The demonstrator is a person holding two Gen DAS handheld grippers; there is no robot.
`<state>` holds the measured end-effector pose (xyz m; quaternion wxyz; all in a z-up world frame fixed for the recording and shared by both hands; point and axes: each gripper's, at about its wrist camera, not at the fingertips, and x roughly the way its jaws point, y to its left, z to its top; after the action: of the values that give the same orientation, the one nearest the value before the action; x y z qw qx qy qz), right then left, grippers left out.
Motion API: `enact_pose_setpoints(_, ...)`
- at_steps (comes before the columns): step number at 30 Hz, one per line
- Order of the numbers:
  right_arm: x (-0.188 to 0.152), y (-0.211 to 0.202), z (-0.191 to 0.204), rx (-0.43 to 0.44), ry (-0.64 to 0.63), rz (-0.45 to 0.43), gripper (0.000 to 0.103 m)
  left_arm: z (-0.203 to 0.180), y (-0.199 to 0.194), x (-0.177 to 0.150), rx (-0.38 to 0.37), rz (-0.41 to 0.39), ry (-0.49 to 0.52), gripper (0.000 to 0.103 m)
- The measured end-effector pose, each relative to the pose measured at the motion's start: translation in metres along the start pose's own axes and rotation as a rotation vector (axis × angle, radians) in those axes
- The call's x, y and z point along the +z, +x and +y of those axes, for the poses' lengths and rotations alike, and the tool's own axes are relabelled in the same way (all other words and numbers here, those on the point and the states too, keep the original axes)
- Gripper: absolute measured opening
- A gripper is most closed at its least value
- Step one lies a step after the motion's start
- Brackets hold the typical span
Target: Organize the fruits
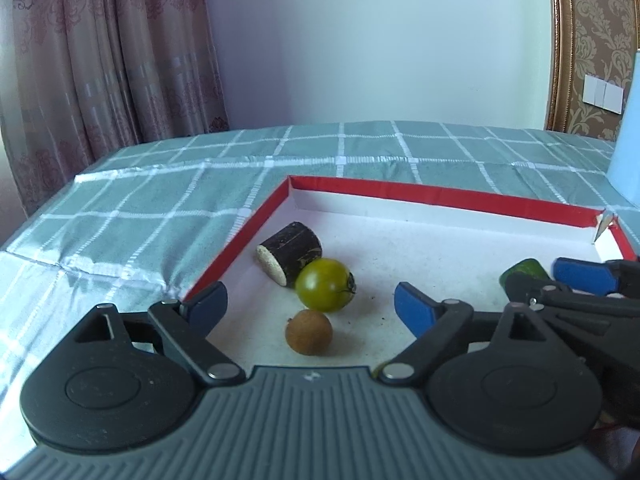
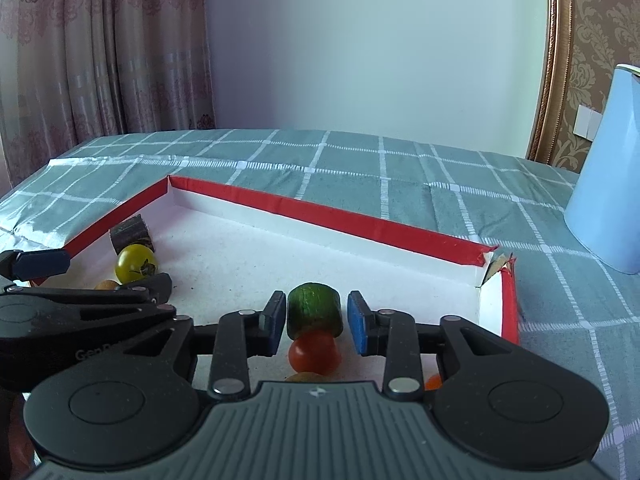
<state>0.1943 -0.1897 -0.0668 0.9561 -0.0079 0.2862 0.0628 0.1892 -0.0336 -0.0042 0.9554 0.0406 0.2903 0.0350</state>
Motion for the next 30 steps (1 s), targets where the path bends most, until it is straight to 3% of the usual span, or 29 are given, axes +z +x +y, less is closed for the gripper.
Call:
enact_pose_setpoints(2,-0.001,0.0,-0.003,-0.006,0.014,-0.003,0.048,0.002,0.001,0.0,-0.006,0.01,-0.008,0.09)
enact_pose_setpoints(6,-0.002,-0.004,-0.005,-0.005,0.025,-0.009,0.051,0.005,-0.004,-0.002,-0.021,0.004,-0.014,0.094)
enact_pose_setpoints(8,-0.005,-0.01,-0.005,-0.01,0.02,-0.024,0.062,0.007,-0.01,-0.006,-0.012,-0.017,-0.002,0.094)
enact_pose_setpoints(10,-0.008,-0.017,-0.006,-0.021,0.018,-0.045,0.067,0.008,-0.016,-0.009,-0.008,-0.032,0.006,0.095)
enact_pose_setpoints(30,-0.034,-0.061,-0.003,-0.018,0.039,-0.085,0.074,0.024,-0.064,-0.036,-0.083,-0.063,-0.014,0.101)
